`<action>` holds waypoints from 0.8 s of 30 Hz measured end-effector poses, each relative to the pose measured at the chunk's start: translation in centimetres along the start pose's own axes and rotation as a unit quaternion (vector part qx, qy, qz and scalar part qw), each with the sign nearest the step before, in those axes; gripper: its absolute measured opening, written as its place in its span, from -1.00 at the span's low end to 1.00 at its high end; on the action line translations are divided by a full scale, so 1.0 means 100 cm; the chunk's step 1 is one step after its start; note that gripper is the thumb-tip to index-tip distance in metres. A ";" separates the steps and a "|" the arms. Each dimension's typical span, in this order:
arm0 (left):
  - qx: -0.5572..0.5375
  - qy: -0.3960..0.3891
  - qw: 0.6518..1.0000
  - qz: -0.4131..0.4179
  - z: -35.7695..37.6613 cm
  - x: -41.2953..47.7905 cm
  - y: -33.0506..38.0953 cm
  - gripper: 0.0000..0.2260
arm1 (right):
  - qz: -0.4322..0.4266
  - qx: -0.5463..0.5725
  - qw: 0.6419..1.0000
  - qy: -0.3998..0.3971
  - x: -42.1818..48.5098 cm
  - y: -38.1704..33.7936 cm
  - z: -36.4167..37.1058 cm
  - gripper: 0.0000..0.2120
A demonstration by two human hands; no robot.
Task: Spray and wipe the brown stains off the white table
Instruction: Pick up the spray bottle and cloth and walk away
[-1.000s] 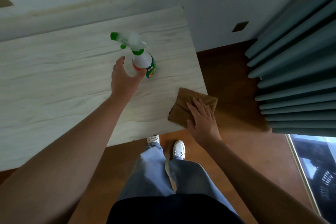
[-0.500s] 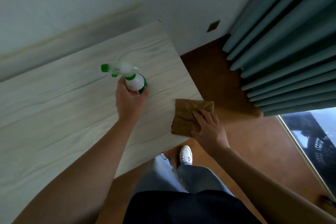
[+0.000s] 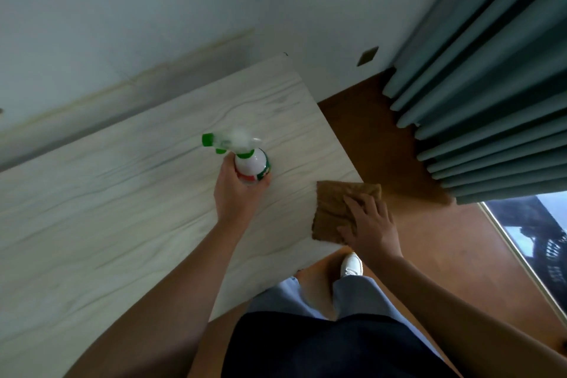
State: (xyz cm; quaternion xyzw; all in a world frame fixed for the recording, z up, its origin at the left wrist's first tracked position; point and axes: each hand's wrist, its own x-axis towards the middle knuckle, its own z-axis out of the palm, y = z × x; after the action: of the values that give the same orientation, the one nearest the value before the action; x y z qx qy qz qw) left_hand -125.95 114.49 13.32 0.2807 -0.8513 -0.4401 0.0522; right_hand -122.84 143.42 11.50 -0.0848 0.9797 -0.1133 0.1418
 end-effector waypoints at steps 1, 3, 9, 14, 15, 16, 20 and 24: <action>0.003 0.004 1.000 -0.008 -0.003 -0.008 0.000 -0.48 | -0.017 -0.004 1.000 0.003 -0.001 0.003 0.001 -0.38; 0.010 0.017 0.999 -0.027 -0.010 -0.029 -0.004 -0.47 | -0.060 -0.025 0.998 0.003 -0.002 0.011 0.003 -0.41; 0.010 0.091 0.988 -0.121 -0.030 -0.125 -0.015 -0.43 | -0.163 -0.038 0.986 -0.015 0.011 0.025 -0.001 -0.44; 0.002 0.193 0.960 -0.204 -0.029 -0.225 -0.011 -0.43 | -0.233 -0.054 0.967 -0.085 0.021 0.021 -0.008 -0.52; 0.000 0.211 0.952 -0.223 -0.027 -0.244 -0.009 -0.43 | -0.247 -0.056 0.963 -0.096 0.022 0.019 -0.009 -0.54; -0.006 0.228 0.944 -0.239 -0.026 -0.262 -0.009 -0.44 | -0.261 -0.055 0.958 -0.108 0.022 0.016 -0.009 -0.58; -0.034 0.297 0.913 -0.279 -0.018 -0.334 -0.004 -0.40 | -0.308 -0.049 0.937 -0.155 0.013 0.002 -0.007 -0.67; -0.065 0.358 0.880 -0.306 -0.011 -0.395 0.000 -0.37 | -0.363 -0.061 0.911 -0.185 0.001 -0.017 -0.008 -0.78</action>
State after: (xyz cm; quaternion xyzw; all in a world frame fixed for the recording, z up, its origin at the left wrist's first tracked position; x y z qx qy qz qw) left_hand -92.54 134.36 20.25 0.6619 -0.6157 -0.3580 0.2337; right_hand -122.97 141.92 12.67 -0.4621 0.8428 -0.0791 0.2644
